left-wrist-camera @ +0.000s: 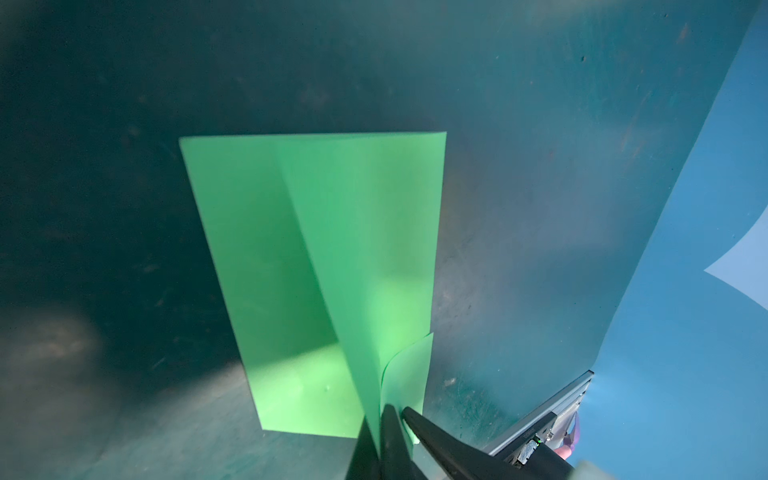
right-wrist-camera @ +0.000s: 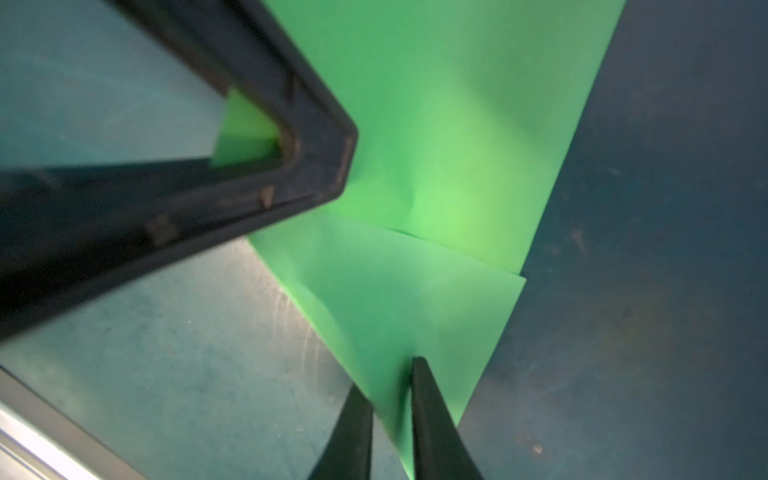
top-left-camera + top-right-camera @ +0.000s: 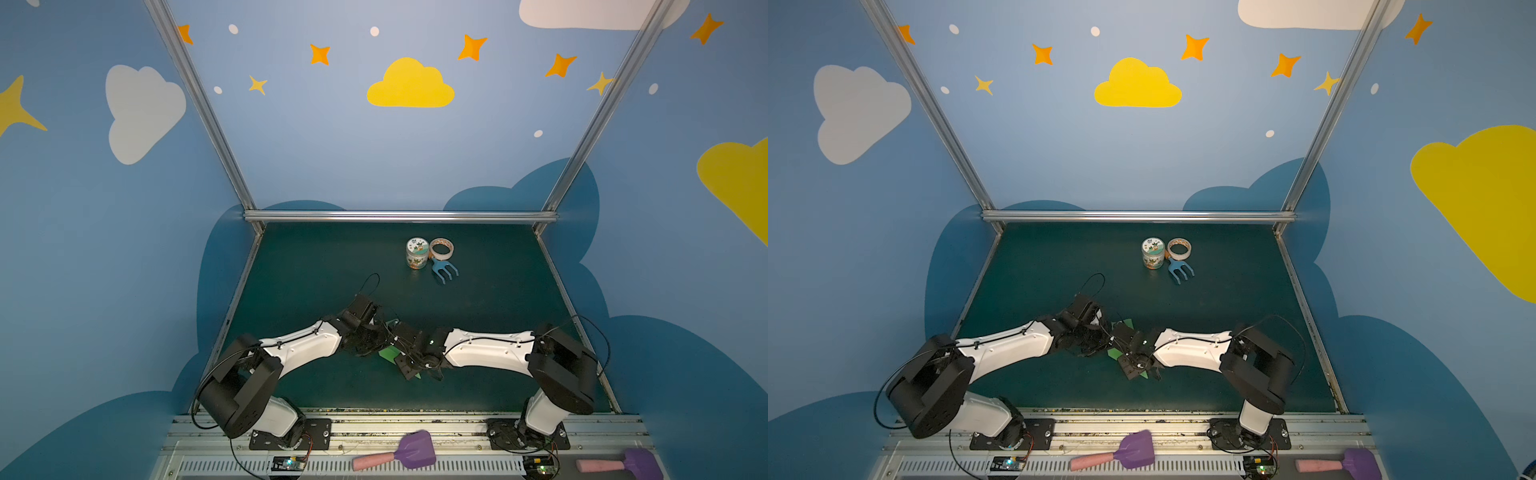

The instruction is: Fold a paper plane with a square sheet of paper (fold left side to right side)

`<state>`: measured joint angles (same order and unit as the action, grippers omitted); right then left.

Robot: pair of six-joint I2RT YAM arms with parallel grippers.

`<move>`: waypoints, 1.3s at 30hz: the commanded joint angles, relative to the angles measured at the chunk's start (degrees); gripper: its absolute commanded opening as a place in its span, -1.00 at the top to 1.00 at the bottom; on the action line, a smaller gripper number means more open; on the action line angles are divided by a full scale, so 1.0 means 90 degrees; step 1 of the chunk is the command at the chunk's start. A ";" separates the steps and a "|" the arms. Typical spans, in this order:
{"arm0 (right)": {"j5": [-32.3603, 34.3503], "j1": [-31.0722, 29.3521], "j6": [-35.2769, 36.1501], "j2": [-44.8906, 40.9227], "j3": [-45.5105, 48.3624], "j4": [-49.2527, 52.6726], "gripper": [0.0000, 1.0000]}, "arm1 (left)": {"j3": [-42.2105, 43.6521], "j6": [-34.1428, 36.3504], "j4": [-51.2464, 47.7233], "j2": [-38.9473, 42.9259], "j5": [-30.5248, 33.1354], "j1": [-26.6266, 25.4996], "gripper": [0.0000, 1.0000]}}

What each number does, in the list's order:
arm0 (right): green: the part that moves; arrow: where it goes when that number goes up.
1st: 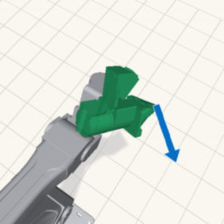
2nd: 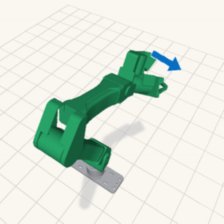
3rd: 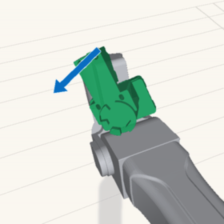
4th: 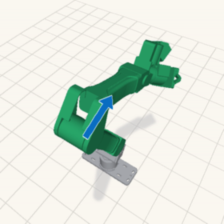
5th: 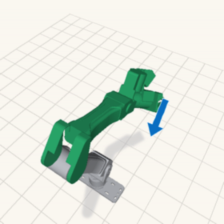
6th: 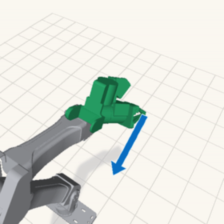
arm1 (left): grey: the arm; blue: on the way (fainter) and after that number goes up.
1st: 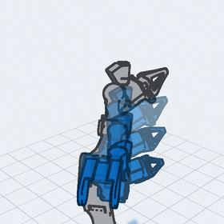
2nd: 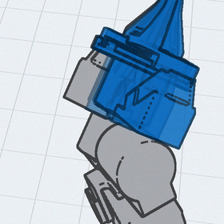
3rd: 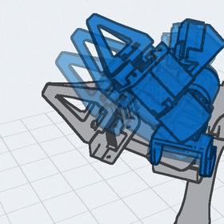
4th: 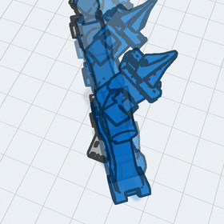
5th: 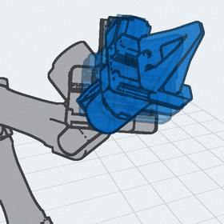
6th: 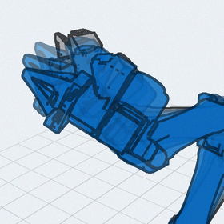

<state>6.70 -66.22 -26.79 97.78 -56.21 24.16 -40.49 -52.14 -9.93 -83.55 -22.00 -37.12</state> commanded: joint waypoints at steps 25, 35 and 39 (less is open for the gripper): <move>-0.0043 0.0062 -0.0215 0.0035 0.0454 -0.0162 1.00 | -0.0338 0.0502 -0.0674 0.0378 0.0121 0.0116 0.31; -0.0737 0.0377 -0.0870 -0.0134 0.1122 -0.0927 1.00 | -0.0549 0.0676 -0.1269 0.0945 0.0564 0.0211 -0.14; -0.1229 0.0605 -0.1153 -0.0210 0.1461 -0.1336 1.00 | -0.0429 0.0707 -0.1241 0.1021 0.0551 0.0208 0.15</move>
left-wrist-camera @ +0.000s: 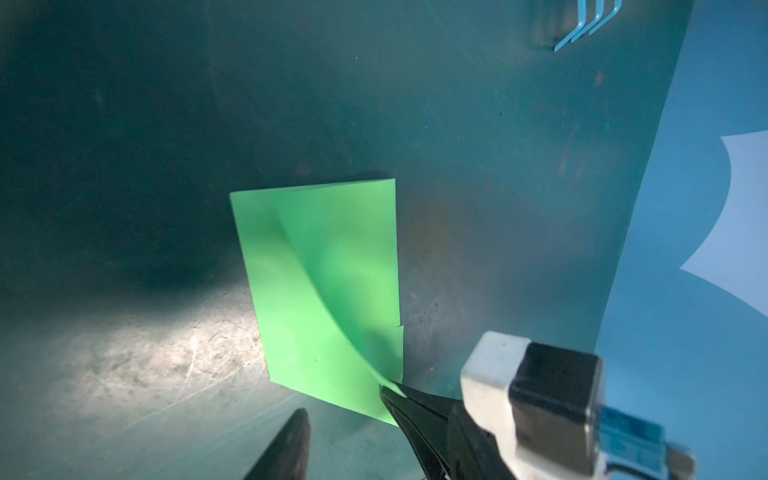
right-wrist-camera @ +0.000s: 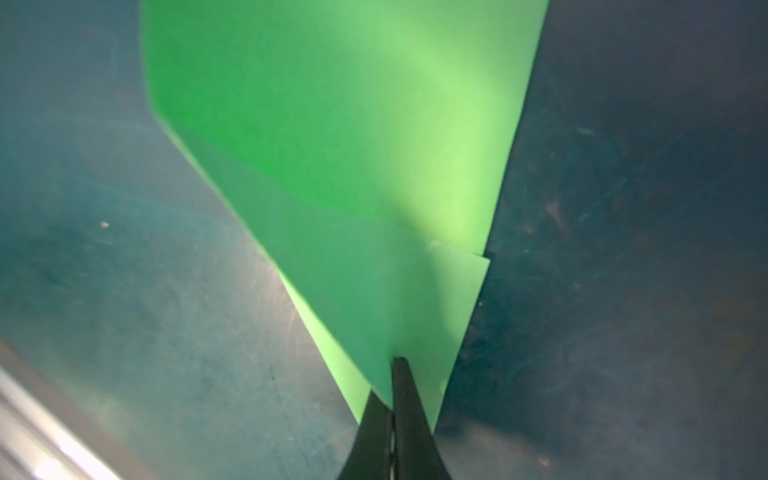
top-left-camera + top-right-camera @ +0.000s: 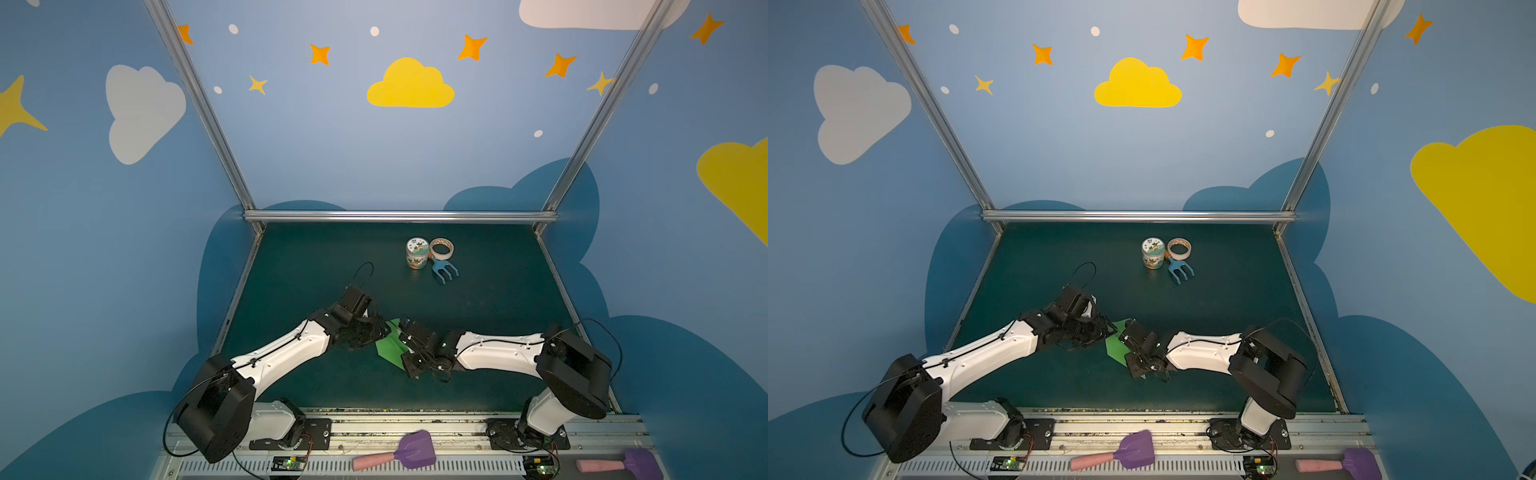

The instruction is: Fold a paper plane with a square sheet of paper (fold left side to right side)

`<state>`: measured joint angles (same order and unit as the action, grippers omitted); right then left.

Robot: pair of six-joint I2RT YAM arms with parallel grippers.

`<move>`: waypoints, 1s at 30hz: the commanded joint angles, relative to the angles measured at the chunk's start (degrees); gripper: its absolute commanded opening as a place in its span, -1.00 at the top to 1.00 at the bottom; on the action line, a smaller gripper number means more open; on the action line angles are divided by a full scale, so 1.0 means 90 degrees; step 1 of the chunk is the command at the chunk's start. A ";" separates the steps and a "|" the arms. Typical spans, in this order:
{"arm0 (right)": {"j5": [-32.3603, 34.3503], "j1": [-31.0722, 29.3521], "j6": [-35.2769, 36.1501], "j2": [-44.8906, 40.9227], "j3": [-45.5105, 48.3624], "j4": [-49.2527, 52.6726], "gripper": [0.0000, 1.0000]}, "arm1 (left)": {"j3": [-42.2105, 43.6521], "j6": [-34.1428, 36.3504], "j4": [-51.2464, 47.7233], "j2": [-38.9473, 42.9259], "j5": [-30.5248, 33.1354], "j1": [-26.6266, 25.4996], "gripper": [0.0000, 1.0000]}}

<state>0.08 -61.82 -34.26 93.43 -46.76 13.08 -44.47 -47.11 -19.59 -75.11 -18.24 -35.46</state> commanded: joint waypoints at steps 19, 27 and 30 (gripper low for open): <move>-0.1981 0.1028 -0.0392 0.0506 0.0962 -0.0335 1.00 | -0.0029 0.0689 0.0869 -0.1168 -0.0393 -0.0929 0.93; -0.2020 0.1098 -0.0319 0.0479 0.1065 -0.0277 1.00 | -0.0146 0.0742 0.1189 -0.1606 -0.0441 -0.1011 0.93; -0.2040 0.1126 -0.0267 0.0469 0.1065 -0.0272 1.00 | -0.0147 0.0752 0.1234 -0.1707 -0.0352 -0.1010 0.93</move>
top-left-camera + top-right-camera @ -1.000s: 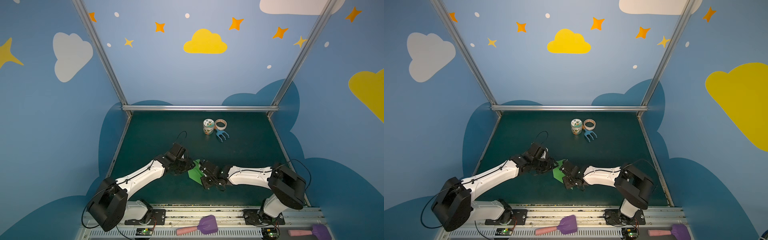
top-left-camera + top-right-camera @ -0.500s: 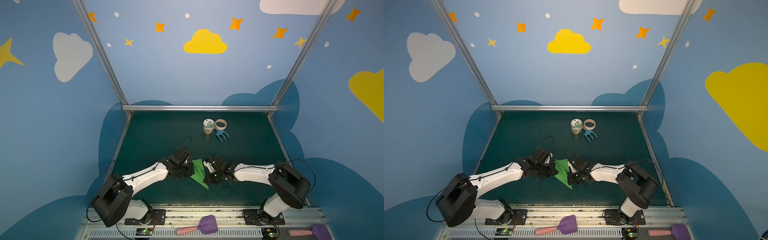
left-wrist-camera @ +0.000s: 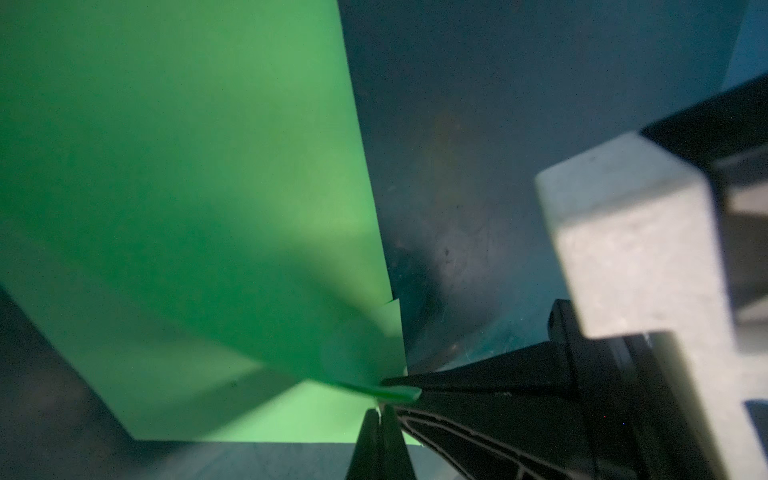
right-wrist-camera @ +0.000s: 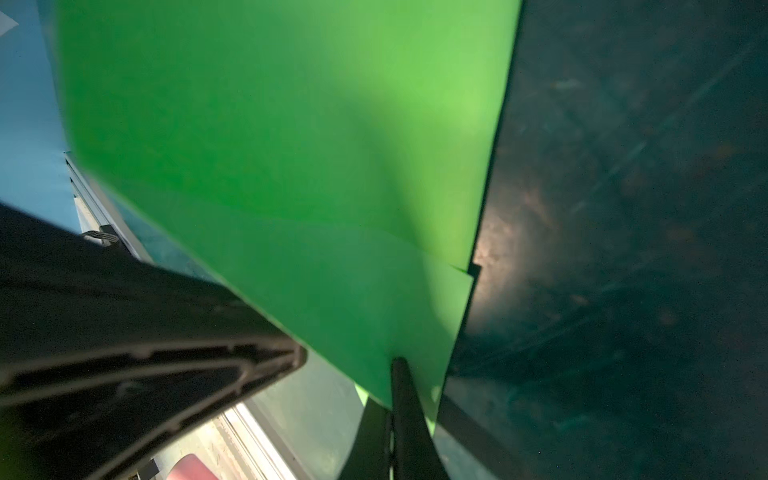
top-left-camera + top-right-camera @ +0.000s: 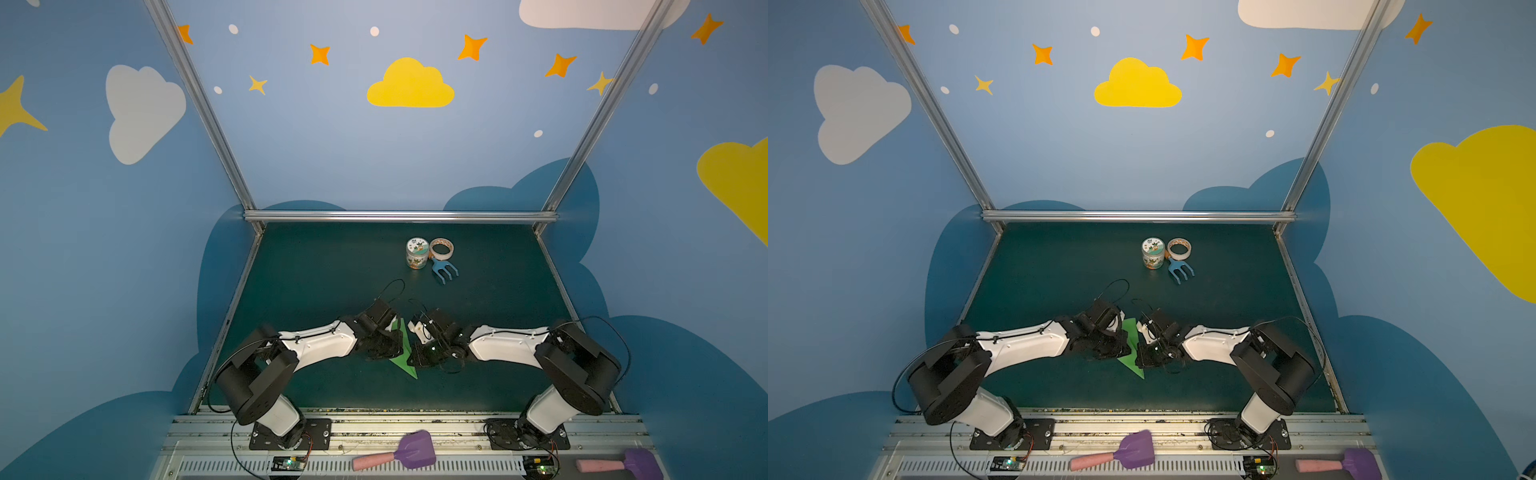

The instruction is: Fold a paper plane with a square sheet of paper (fold left side to right side)

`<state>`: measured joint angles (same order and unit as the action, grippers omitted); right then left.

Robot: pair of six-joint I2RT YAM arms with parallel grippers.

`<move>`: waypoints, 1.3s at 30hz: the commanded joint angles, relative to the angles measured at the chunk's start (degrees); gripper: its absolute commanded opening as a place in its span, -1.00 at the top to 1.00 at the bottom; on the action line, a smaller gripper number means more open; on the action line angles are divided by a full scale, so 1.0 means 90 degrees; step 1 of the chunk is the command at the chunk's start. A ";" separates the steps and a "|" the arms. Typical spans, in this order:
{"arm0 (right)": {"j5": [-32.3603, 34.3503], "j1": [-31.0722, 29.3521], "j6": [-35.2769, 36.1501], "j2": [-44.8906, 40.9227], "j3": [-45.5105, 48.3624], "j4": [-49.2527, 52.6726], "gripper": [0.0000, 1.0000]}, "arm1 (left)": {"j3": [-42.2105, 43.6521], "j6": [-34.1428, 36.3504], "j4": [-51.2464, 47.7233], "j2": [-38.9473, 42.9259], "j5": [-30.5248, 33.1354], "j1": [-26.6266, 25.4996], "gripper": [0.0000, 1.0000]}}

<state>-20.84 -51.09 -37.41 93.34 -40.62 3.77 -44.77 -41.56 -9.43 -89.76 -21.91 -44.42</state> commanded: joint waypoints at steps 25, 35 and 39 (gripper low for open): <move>0.0167 0.0071 0.0328 0.0518 0.0411 0.0772 1.00 | -0.0411 0.0203 0.0250 -0.0779 0.0340 0.0041 0.93; 0.0138 0.0108 0.0399 0.0576 0.0402 0.0772 1.00 | -0.0389 0.0174 0.0267 -0.0958 0.0504 0.0146 0.92; 0.0118 0.0107 0.0411 0.0613 0.0373 0.0774 0.97 | -0.0375 0.0150 0.0286 -0.0949 0.0526 0.0168 0.93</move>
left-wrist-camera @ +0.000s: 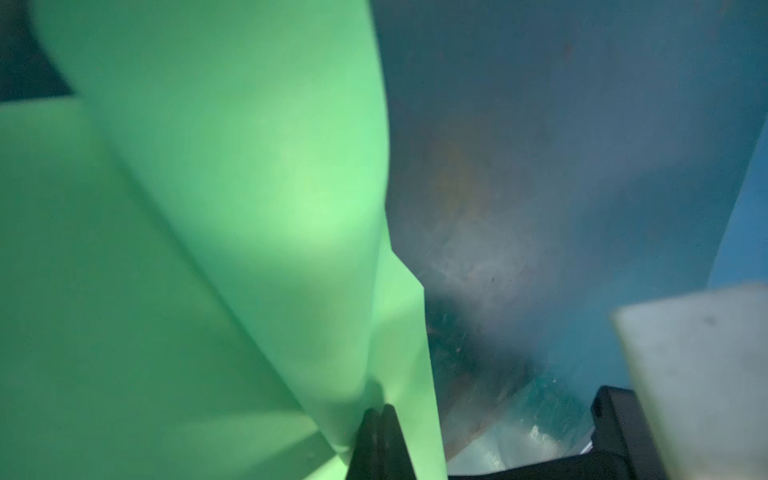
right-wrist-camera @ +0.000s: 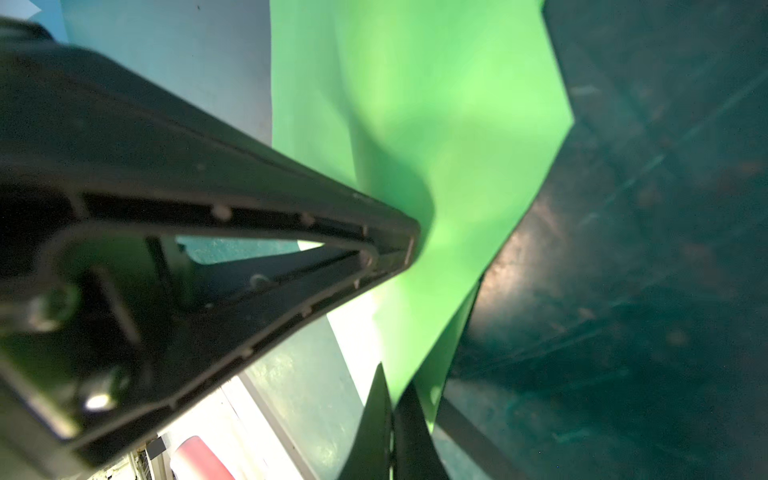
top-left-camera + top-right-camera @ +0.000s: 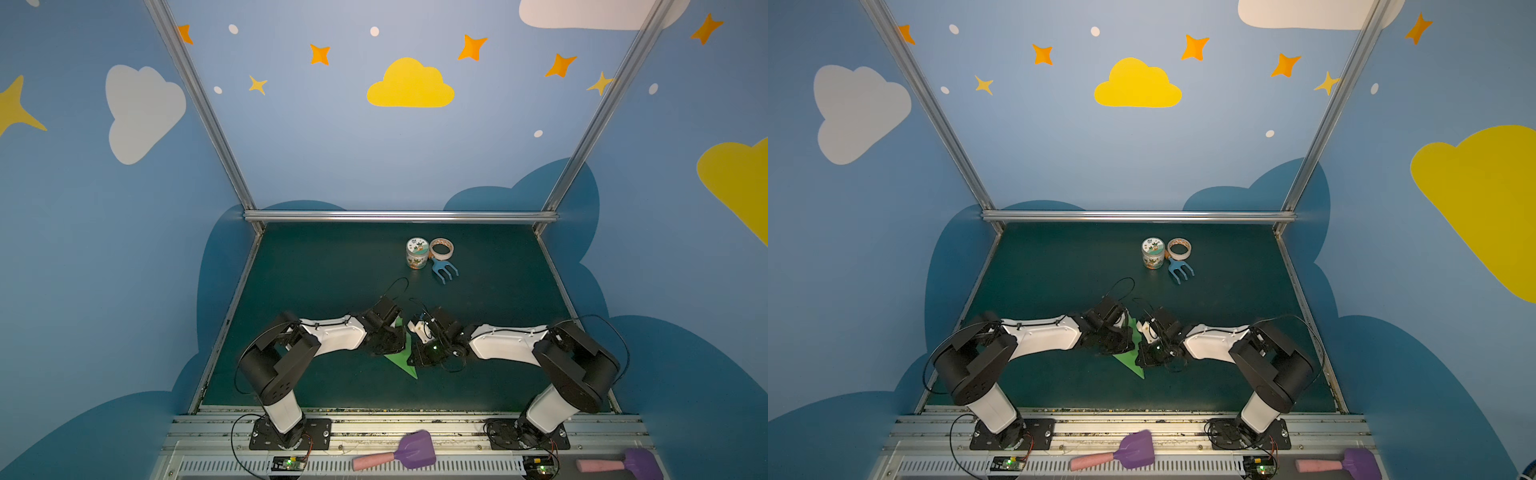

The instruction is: Fold a paper plane with a square sheet of paper (fold left side to right side)

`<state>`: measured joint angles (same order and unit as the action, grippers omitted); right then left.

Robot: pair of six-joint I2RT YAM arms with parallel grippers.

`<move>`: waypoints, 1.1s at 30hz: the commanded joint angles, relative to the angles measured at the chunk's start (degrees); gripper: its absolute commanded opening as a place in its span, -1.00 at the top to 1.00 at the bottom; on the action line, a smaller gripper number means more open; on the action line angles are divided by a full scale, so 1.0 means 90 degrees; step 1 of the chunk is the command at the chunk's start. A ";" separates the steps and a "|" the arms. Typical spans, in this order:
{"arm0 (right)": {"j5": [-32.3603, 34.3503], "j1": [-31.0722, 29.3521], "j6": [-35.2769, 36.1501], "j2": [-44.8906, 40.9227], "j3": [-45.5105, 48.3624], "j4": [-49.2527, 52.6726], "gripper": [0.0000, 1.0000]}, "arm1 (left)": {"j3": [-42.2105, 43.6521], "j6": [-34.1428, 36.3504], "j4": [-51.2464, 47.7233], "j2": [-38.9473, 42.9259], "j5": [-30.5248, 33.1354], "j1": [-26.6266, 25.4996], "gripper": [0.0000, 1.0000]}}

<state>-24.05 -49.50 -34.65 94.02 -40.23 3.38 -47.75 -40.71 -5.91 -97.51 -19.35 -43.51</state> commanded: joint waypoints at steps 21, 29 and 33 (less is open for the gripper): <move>0.0475 -0.0057 0.0091 0.0579 0.0284 0.0816 0.94 | 0.0197 -0.0180 -0.0070 0.1437 0.0483 0.0131 0.05; 0.0456 -0.0052 0.0109 0.0608 0.0261 0.0797 0.94 | 0.0475 -0.0495 0.0003 0.1624 0.0707 0.0067 0.25; 0.0428 -0.0052 0.0139 0.0636 0.0251 0.0826 1.00 | 0.0950 -0.0637 0.0390 0.1967 0.0754 0.0001 0.92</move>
<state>-24.80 -49.17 -34.46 94.56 -40.66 3.38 -41.23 -45.39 -4.62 -82.50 -13.80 -43.07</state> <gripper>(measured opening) 0.048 0.068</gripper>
